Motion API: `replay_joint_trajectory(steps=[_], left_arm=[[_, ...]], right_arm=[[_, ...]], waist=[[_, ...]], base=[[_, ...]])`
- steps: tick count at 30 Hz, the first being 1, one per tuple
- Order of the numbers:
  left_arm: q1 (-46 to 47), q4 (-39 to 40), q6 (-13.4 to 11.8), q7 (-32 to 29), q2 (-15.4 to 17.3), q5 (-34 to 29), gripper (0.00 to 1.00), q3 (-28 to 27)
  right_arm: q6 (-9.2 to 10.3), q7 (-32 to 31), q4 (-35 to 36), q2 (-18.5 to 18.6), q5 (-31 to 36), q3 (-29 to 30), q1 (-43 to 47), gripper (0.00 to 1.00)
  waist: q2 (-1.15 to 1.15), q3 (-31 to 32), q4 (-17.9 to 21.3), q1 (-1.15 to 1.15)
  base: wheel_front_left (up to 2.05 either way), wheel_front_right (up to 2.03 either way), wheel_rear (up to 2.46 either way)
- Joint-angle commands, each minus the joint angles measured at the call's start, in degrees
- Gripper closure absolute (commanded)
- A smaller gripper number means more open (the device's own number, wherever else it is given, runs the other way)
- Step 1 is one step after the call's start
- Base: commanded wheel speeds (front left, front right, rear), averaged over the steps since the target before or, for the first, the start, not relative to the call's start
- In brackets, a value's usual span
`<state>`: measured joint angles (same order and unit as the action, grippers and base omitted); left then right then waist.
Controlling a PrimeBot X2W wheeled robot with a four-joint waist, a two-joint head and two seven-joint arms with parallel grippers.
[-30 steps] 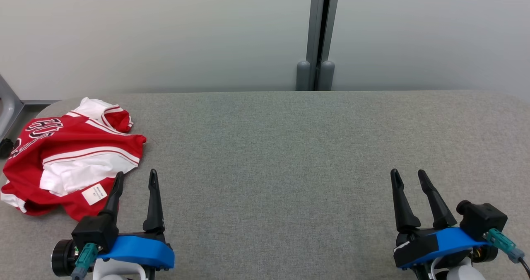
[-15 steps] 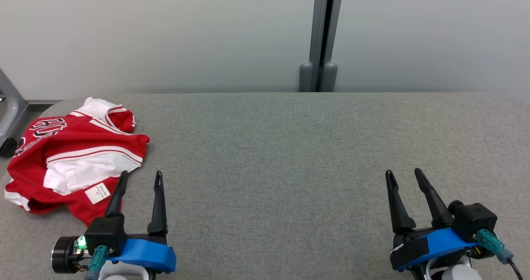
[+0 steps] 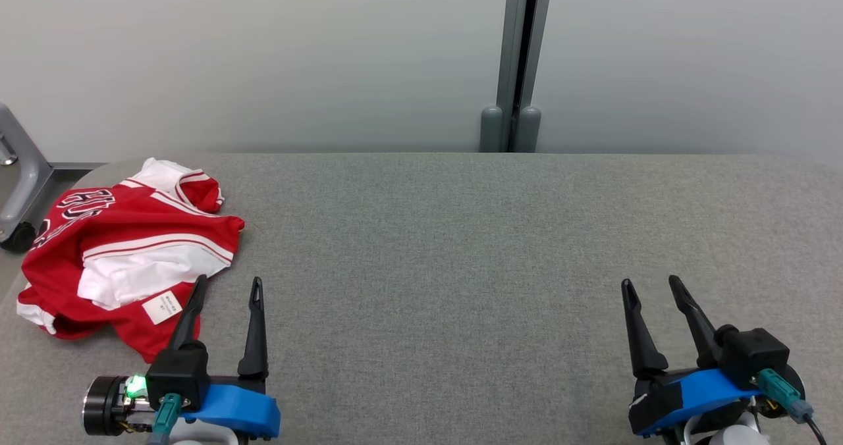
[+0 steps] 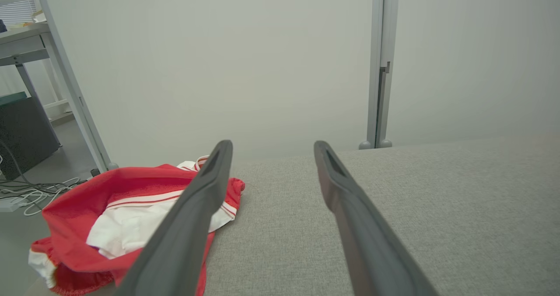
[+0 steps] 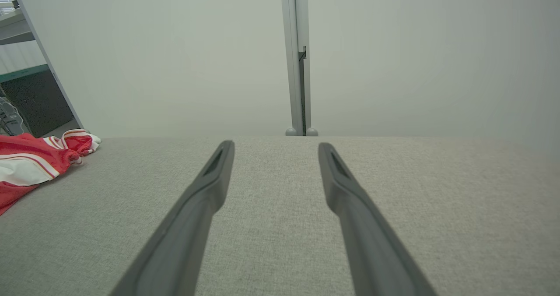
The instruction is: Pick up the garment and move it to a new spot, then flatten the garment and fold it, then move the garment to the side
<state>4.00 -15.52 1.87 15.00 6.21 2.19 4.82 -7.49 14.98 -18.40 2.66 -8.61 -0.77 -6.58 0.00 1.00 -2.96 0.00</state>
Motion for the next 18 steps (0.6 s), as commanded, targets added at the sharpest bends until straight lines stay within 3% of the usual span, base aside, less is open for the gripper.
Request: replay_joint_trajectory(steps=[1, 18], left_arm=[[0.2, -0.2, -0.2, 0.3, 0.1, 0.3, 0.0, 0.1], [-0.1, -0.9, -0.5, 0.3, 0.1, 0.9, 0.0, -0.4]], right_arm=[[-0.01, 0.3, -0.5, 0.4, 0.6, 0.7, 0.2, 0.0], [-0.01, 0.3, -1.3, 0.4, 0.5, 1.1, -0.3, 0.0]], waist=[[0.0, 0.0, 0.0, 0.0], [0.0, -0.3, 0.1, 0.0]], base=[[0.0, 0.0, 0.0], [0.0, 0.0, 0.0]])
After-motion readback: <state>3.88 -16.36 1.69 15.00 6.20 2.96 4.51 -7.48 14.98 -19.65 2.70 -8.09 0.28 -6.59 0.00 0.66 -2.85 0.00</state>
